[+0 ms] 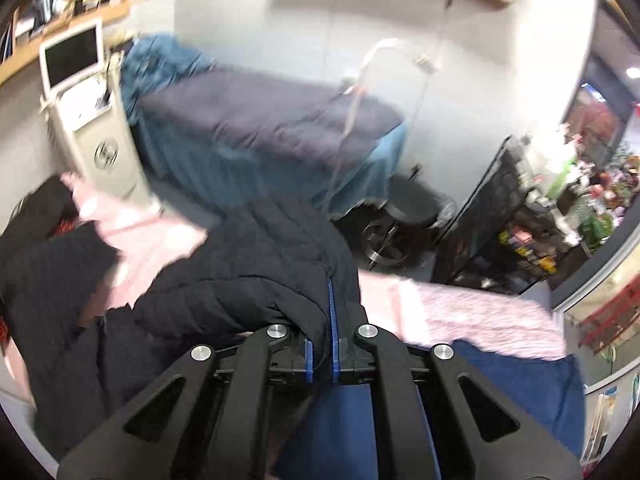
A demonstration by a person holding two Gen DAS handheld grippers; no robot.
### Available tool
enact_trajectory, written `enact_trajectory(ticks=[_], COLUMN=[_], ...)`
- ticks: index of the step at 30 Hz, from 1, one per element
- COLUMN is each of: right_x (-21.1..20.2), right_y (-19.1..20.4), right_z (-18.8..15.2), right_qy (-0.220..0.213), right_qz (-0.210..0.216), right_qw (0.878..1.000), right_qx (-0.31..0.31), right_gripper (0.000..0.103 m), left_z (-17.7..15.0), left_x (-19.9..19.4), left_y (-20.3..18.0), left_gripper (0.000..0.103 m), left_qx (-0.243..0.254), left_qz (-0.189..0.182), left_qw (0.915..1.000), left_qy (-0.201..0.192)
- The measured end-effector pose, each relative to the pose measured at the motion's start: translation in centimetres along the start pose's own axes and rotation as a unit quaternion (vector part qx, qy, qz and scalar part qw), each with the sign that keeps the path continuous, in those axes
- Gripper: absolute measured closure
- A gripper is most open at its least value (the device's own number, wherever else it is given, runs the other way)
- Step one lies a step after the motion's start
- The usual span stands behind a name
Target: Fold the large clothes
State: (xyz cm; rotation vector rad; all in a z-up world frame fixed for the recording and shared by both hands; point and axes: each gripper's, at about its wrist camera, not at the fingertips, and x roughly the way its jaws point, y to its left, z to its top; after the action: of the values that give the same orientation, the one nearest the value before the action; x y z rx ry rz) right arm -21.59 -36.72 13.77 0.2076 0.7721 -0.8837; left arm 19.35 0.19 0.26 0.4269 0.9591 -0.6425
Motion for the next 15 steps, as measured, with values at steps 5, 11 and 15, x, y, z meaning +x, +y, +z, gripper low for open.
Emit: enact_trajectory(ticks=[5,11,15], right_x=[-4.4,-5.3,-2.8], right_y=[-2.7,-2.0,-2.1], right_z=[-0.9,-2.0,-4.1], right_qy=[-0.065,-0.094,-0.035], right_qz=[-0.031,-0.059,-0.019], right_qw=[0.997,0.994,0.998], right_qx=[0.029,0.015,0.042], right_gripper=[0.098,0.097,0.085], left_z=[7.4,12.4,12.3], left_x=[-1.3,-4.5,-0.3], left_y=[3.2,4.3,5.2], left_gripper=[0.094,0.094,0.084], left_qx=[0.002,-0.016,-0.036], left_qz=[0.039,0.055,0.064], left_qw=[0.9974,0.9907,0.9953], left_qy=[-0.061,-0.123,-0.063])
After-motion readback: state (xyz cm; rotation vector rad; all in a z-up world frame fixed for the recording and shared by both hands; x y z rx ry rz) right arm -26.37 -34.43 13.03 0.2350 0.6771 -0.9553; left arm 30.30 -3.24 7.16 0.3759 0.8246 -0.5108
